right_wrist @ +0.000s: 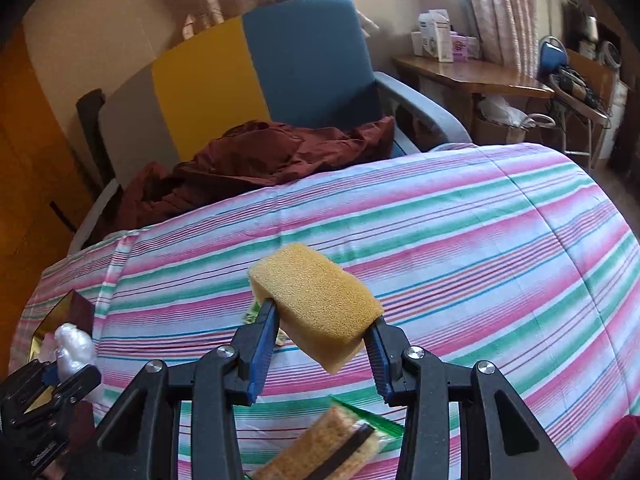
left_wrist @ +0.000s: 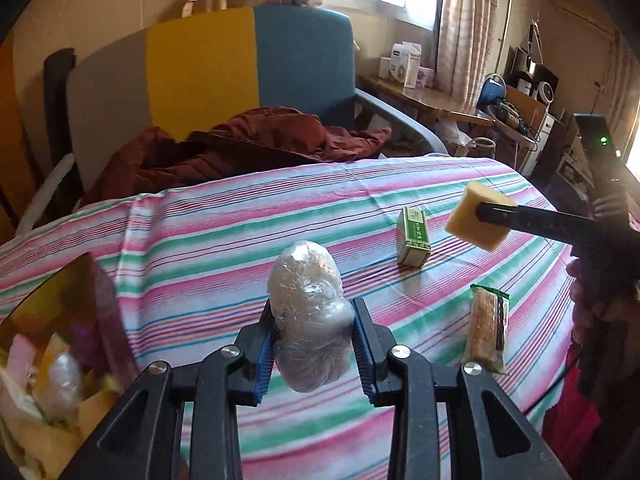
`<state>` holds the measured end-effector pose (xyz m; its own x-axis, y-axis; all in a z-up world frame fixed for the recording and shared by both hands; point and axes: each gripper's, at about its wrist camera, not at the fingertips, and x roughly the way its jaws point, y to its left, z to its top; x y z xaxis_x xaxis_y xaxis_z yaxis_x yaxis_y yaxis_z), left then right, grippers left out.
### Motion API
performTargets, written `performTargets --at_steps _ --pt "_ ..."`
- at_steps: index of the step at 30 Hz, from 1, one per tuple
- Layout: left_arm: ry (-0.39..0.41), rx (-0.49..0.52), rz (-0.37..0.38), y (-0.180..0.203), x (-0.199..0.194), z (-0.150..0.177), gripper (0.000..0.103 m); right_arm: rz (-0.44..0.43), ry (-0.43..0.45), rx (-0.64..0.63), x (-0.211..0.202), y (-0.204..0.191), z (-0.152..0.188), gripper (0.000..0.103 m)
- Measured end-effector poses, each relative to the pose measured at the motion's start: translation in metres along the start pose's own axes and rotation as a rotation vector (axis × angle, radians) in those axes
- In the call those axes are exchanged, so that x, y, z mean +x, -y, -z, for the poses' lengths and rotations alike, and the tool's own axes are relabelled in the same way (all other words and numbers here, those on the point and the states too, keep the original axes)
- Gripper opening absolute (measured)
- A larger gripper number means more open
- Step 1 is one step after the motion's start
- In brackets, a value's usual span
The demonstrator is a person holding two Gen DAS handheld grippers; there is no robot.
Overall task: Organize objects
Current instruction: 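Carry the white ball and yellow sponge over the gold tray and open both grippers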
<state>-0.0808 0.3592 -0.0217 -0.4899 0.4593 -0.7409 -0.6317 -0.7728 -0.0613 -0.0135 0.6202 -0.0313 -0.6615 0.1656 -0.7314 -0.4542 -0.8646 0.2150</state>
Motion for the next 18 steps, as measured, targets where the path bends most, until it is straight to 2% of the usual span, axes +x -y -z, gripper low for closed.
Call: performTargets --at_steps 18 --pt "0.031 -0.049 -0.065 -0.033 -0.055 0.032 0.034 -0.071 0.025 -0.034 -0.012 -0.024 0.005 0.042"
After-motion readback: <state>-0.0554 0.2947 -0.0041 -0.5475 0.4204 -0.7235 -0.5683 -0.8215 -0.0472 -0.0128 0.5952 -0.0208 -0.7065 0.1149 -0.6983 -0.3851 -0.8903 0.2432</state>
